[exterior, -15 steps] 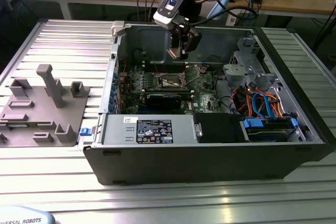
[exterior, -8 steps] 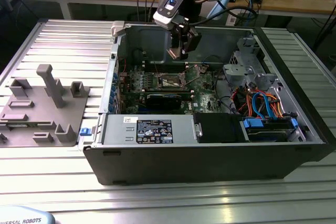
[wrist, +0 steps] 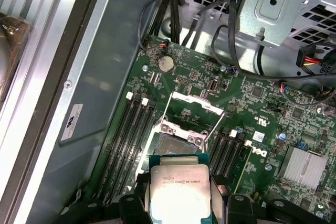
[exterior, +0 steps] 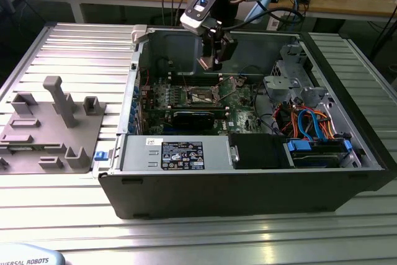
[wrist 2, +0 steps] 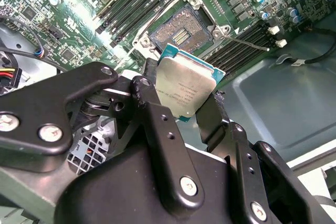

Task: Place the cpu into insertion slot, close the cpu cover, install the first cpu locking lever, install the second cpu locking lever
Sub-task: 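Place the cpu into insertion slot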

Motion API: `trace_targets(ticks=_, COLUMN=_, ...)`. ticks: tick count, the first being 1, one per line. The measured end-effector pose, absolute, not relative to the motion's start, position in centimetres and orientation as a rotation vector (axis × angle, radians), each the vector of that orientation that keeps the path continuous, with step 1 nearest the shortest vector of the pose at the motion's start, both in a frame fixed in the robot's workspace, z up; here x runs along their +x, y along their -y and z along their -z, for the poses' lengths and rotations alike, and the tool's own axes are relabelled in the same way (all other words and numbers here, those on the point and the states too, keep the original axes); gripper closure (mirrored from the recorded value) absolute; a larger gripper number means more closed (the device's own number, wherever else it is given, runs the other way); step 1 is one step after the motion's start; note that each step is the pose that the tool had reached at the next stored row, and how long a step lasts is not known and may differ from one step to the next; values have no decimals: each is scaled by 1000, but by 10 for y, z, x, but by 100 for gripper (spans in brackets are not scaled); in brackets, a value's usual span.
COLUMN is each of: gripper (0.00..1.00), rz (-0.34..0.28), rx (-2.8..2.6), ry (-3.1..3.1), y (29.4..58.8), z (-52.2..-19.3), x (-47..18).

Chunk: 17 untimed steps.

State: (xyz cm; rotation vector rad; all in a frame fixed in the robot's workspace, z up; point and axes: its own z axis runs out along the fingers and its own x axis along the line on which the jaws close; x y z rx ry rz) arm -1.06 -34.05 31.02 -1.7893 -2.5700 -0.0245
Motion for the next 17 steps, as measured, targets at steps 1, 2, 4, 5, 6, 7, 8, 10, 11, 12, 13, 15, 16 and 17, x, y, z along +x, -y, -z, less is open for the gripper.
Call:
trace_targets(ticks=1, gripper=45, rz=24, rx=-1795, ry=2566, y=340, z=-310, x=-11)
trace_targets(ticks=2, gripper=45, rz=25, rx=-1799, ry=2563, y=340, z=-310, x=-11)
trace_targets(ticks=4, gripper=45, rz=25, rx=-1813, ry=2553, y=340, z=-310, x=-11)
trace_targets(ticks=5, gripper=45, rz=25, rx=-1820, ry=2549, y=340, z=-310, x=-11)
trace_targets(ticks=6, gripper=45, rz=25, rx=-1827, ry=2544, y=340, z=-310, x=-11)
trace_targets(ticks=7, gripper=45, rz=25, rx=-1832, ry=2540, y=340, z=-310, x=-11)
trace_targets(ticks=8, gripper=45, rz=25, rx=-1835, ry=2538, y=340, z=-310, x=-11)
trace_targets(ticks=10, gripper=45, rz=25, rx=-1847, ry=2529, y=340, z=-310, x=-11)
trace_targets(ticks=11, gripper=45, rz=25, rx=-1855, ry=2524, y=340, z=-310, x=-11)
trace_targets(ticks=12, gripper=45, rz=25, rx=-1860, ry=2520, y=340, z=-310, x=-11)
trace_targets(ticks=13, gripper=45, rz=25, rx=-1864, ry=2517, y=340, z=-310, x=-11)
trace_targets(ticks=15, gripper=45, rz=25, rx=-1879, ry=2506, y=340, z=-310, x=-11)
trace_targets(ticks=16, gripper=45, rz=25, rx=-1885, ry=2501, y=340, z=-310, x=-11)
trace_targets(ticks=17, gripper=45, rz=25, rx=-1892, ry=2496, y=340, z=-310, x=-11)
